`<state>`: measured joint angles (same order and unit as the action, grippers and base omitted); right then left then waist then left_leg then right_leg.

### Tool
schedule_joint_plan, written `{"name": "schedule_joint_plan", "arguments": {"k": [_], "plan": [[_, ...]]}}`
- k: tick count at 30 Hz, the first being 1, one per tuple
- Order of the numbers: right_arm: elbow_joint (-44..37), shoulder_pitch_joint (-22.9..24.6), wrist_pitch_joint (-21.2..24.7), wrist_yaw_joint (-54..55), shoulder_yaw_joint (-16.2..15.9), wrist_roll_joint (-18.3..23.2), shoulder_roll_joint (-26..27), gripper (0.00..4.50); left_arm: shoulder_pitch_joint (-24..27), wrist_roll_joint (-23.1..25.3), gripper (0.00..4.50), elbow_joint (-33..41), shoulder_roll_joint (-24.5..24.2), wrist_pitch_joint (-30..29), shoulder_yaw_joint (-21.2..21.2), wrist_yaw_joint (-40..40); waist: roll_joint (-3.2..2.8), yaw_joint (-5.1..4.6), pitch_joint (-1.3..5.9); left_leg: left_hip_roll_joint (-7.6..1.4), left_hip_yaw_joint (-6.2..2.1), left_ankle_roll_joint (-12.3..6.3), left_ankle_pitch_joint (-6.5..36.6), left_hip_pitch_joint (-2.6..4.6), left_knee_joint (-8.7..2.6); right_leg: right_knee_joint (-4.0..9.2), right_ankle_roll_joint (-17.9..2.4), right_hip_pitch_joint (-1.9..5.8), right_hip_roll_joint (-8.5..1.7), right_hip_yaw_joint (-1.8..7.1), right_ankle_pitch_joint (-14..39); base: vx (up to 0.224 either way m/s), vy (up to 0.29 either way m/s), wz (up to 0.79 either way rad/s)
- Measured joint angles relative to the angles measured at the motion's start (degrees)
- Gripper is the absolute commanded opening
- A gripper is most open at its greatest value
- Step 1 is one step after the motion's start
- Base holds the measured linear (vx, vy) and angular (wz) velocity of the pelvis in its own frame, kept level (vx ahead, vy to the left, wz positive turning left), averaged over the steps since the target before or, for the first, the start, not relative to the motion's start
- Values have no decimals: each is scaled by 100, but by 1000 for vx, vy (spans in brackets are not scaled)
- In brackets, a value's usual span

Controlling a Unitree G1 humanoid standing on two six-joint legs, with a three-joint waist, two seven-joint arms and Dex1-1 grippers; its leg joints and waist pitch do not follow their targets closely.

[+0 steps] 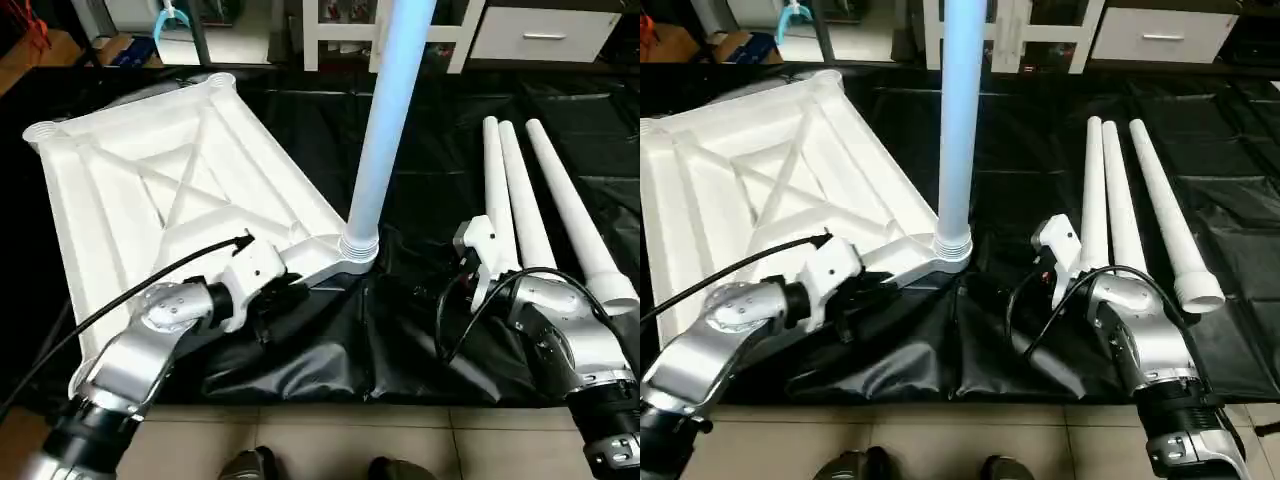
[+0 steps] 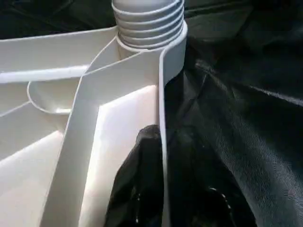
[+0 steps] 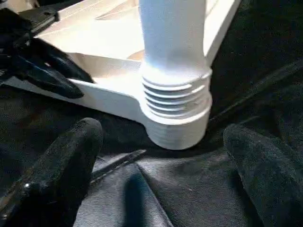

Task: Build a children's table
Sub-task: Pick table leg

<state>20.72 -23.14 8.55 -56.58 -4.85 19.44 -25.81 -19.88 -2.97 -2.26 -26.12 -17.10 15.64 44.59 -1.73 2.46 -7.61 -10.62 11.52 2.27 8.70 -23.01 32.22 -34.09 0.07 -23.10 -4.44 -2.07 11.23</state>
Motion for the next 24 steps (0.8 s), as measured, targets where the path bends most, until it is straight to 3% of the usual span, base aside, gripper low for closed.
{"name": "schedule_joint_plan", "arguments": {"k": [9,10,15,24], "plan": [[-1,9,-1,-4,2,-2,29,450,-404,167,65,-445,288,-20,100,-177,0,-6,0,-3,0,-3,-2,-3,12,-8,-8,-1,-1,-1,-5,0,0,0],[-1,8,-1,-4,1,-1,33,450,-447,168,96,-492,314,-26,107,-177,0,-5,0,-3,0,-3,-2,-3,12,-9,-8,-1,0,-2,-5,0,0,0],[-1,6,0,-7,1,-4,40,450,-694,400,101,-743,409,-4,241,-337,0,5,0,-4,0,-11,-7,-4,22,-16,-17,0,0,-2,-10,0,0,0],[-2,7,12,-22,2,-4,39,450,-629,504,101,-433,189,-487,343,-100,-9,-50,6,-10,-1,-11,-7,2,30,-30,-22,-2,1,-4,-14,0,0,0]]}}
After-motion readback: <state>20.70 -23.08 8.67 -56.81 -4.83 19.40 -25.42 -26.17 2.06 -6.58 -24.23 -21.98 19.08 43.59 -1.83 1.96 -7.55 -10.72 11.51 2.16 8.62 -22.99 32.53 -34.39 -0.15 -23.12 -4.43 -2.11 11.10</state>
